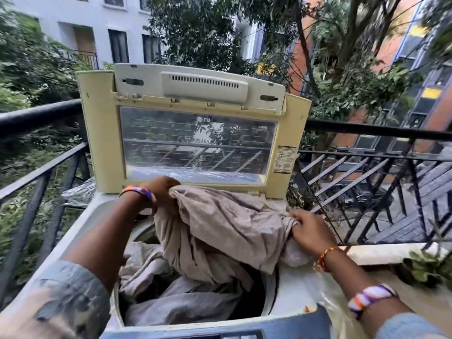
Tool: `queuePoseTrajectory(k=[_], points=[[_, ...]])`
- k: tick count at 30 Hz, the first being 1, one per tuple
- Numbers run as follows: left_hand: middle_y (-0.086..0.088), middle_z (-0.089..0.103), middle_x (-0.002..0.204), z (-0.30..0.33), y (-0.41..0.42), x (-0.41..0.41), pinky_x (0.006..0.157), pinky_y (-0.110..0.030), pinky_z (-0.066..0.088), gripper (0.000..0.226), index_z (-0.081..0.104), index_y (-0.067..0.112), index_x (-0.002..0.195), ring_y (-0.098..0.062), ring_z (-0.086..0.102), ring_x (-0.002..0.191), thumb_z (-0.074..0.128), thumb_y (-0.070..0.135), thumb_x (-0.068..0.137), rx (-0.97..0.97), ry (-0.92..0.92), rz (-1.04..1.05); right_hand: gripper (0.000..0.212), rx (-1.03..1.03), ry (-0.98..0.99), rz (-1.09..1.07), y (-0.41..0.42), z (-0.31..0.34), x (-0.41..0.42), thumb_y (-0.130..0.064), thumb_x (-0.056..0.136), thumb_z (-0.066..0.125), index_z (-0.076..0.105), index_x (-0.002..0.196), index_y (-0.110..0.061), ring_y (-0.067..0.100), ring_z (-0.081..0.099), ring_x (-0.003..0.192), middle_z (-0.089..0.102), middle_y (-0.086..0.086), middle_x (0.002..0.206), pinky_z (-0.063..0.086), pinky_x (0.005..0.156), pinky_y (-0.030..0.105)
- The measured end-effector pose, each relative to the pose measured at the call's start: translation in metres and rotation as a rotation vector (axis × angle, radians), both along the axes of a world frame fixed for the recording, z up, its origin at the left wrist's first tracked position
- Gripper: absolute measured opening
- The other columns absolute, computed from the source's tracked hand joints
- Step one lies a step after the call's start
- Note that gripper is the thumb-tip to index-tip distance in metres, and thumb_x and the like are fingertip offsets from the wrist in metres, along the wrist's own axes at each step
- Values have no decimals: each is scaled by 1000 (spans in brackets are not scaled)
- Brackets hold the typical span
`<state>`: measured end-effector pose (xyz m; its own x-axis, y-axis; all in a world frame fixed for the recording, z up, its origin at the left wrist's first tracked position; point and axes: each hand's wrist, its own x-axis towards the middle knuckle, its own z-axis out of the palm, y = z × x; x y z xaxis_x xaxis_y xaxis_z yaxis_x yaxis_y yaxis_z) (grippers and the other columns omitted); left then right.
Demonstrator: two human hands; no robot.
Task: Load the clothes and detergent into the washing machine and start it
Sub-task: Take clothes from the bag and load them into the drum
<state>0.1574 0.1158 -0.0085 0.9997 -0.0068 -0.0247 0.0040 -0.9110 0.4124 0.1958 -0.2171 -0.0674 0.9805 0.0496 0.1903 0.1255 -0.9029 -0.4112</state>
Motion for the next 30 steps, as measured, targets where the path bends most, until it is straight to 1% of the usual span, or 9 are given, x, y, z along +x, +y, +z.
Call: queuePoseTrajectory(k=[4,8,11,13,15,17,22,25,30], points=[[-1,61,125,-1,-5,-14,97,-26,42,69,54,21,124,-14,56,113,82,33,62,225,306,-81,17,526,-151,-157,27,40,10,-6,86,52,66,94,-7,25,56,73,61,7,77,38,61,26],[8,44,127,1,-43,-25,98,-9,35,134,22,24,145,-5,42,119,90,41,31,-361,109,-108,17,1058,-52,104,84,88,-3,-2,89,50,62,85,-13,11,51,61,56,-1,70,44,50,16],[8,51,111,4,-75,-28,65,11,34,80,44,12,130,10,50,94,83,2,61,-548,-245,-98,23,1285,92,351,124,105,-23,-2,92,46,59,81,-16,15,53,71,60,6,79,45,66,25],[5,56,100,5,-78,-26,56,9,35,54,57,10,110,25,48,63,80,3,62,-684,-401,-6,20,1372,192,471,131,113,-31,-2,93,44,57,88,-17,15,53,71,59,6,82,46,66,26],[8,59,83,6,-69,-26,50,5,36,43,63,7,99,28,43,54,74,11,59,-763,-468,80,19,1276,271,572,123,115,-32,-3,92,48,54,99,-20,14,55,77,60,4,88,47,67,29],[7,60,75,5,-55,-28,46,0,37,45,66,2,98,12,49,75,68,17,56,-731,-491,188,32,1019,335,606,105,108,-28,-6,88,57,51,112,-26,14,57,86,60,3,101,50,72,37],[-7,63,96,-3,-33,-37,68,-17,34,65,65,2,108,-6,48,96,55,27,49,-565,-482,359,90,397,365,436,66,61,-15,-14,71,77,24,143,-20,7,50,93,40,11,136,49,76,19],[-12,69,106,-7,-22,-41,74,-24,42,63,64,8,111,-17,61,103,56,34,54,-476,-480,387,101,308,390,417,58,41,-16,-17,69,79,16,147,-20,22,43,124,32,14,144,44,101,35],[-13,54,134,1,-21,-38,93,-27,40,77,39,12,136,-26,51,124,77,28,71,-31,-94,154,104,265,353,423,62,42,-12,-22,67,81,15,147,-24,26,50,117,37,14,141,44,102,41]])
